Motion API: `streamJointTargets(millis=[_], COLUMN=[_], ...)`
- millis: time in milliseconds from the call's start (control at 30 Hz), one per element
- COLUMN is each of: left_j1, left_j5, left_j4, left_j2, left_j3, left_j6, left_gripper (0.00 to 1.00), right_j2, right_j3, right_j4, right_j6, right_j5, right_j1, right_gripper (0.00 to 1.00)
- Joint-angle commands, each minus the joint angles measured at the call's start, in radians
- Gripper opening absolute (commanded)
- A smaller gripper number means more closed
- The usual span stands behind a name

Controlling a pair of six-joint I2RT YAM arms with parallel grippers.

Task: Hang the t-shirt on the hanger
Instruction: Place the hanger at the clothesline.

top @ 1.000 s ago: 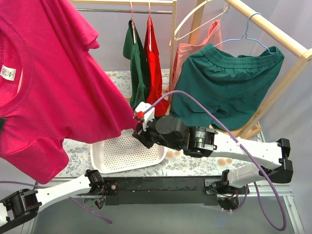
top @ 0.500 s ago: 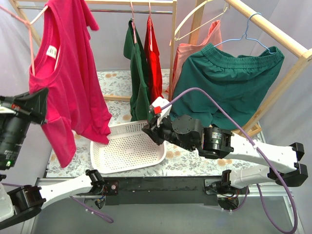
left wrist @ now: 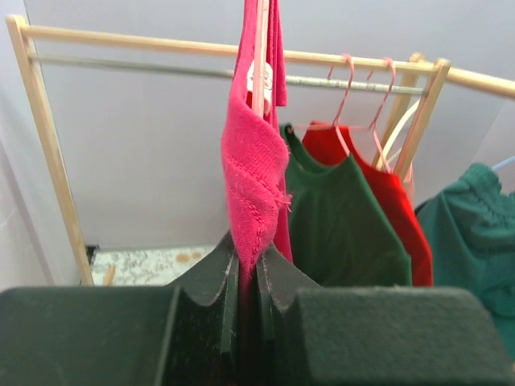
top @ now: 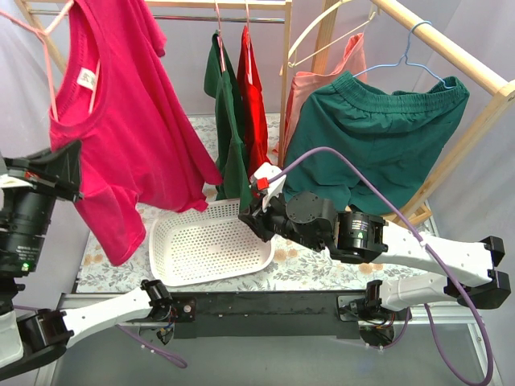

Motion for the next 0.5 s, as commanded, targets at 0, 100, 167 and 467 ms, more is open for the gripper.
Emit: streamJointTargets(millis=[0, 100, 167, 467], left_j1=[0.002, 0.004, 0.004, 0.001], left_j5=[0.007, 0.021, -0.004, -0.129], left_j4=[0.015, -0.024, -0.012, -0.180], left_j2=[-0.086, -0.151, -0.197, -0.091], left_j3=[-0.126, -0.208, -0.251, -0.270], left_j6=[-0.116, -0.167, -0.181, -0.273], left_gripper=[0.00, 0.00, 0.00, 0.00], right_j2=[-0.022, -0.017, -0.011, 0.006], right_j3=[-0.009, -0.006, -0.005, 0.001], right_j4=[0.021, 0.021, 0.019, 0.019], right_j6=[0.019, 0.017, 0.014, 0.025], right_j5=[-0.003, -0.012, -0.016, -0.053], right_j1=[-0.004, -0.004, -0.004, -0.004], right_gripper=[0.19, 0.19, 0.19, 0.19])
